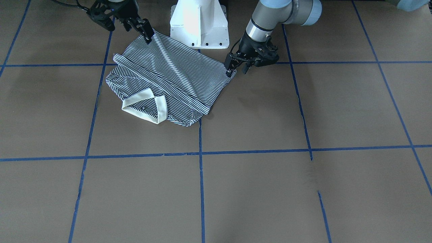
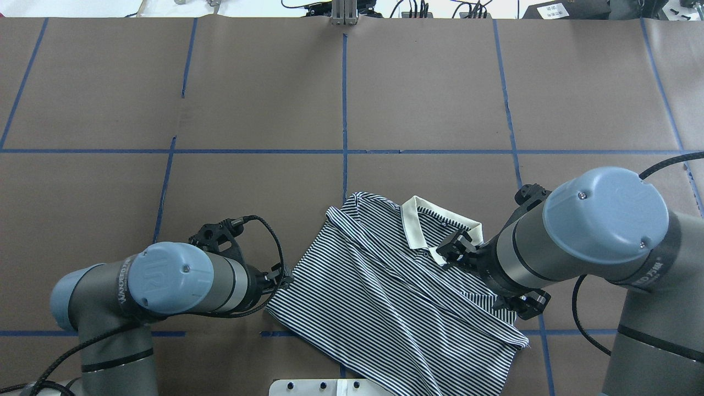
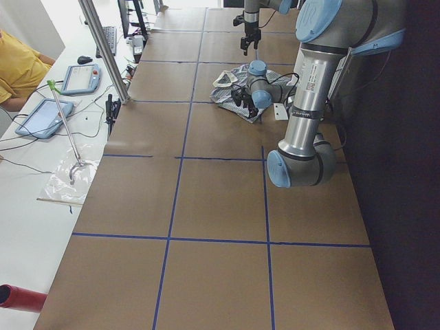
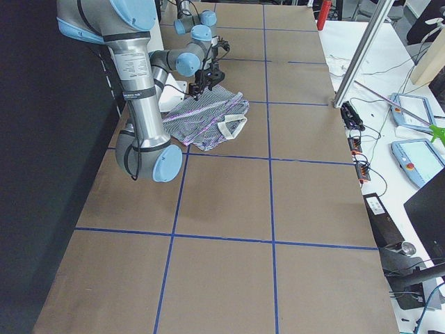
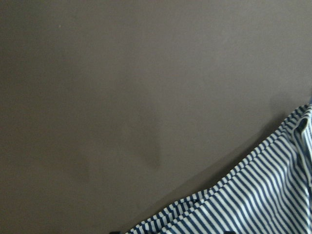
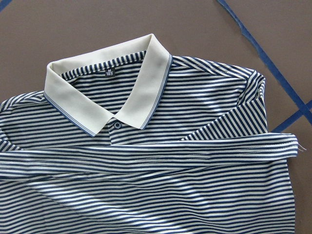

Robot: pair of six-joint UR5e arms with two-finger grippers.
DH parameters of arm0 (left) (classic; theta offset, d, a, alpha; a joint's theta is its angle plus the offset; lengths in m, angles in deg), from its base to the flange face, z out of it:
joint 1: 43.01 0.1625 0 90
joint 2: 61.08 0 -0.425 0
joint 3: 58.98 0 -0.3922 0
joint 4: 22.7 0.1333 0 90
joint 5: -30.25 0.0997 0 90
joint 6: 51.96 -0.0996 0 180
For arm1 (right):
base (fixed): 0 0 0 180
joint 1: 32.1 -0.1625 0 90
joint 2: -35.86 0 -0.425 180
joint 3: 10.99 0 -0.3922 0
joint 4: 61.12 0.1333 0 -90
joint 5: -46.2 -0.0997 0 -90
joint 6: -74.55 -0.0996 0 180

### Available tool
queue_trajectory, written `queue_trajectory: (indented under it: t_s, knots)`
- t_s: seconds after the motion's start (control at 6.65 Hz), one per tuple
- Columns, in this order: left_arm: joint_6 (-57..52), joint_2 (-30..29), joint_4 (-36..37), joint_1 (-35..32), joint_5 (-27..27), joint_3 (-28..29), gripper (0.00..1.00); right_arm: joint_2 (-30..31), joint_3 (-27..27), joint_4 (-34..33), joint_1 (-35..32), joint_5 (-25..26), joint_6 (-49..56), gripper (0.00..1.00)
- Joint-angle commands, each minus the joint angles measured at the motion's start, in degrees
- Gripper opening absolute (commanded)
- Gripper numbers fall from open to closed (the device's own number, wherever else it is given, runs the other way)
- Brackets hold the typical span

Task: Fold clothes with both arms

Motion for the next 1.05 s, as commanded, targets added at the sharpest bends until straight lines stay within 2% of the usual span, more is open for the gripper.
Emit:
queue_trajectory:
  t_s: [0.0,0.3,0.45,0.6,0.9]
  knots:
    - [0.37,-0.58,1.15,1.30,1.09,2.07,0.74,-0.07,-0.93,0.01,-0.07,0.03,-0.21,1.00]
    - [0.29,-1.19,1.15,1.75,1.18,3.05,0.70,-0.07,-1.90,0.18,0.02,0.03,-0.21,1.00]
    - [0.29,-1.20,1.15,1.75,1.18,3.14,0.41,-0.07,-2.16,0.18,0.02,0.03,-0.21,1.00]
    - [0.29,-1.20,1.15,1.75,1.18,3.23,0.00,-0.15,-2.25,0.27,0.11,0.12,-0.29,1.00]
    - [0.20,-1.20,1.24,1.57,2.31,2.79,0.00,-0.15,-2.34,0.27,0.11,0.12,-0.29,1.00]
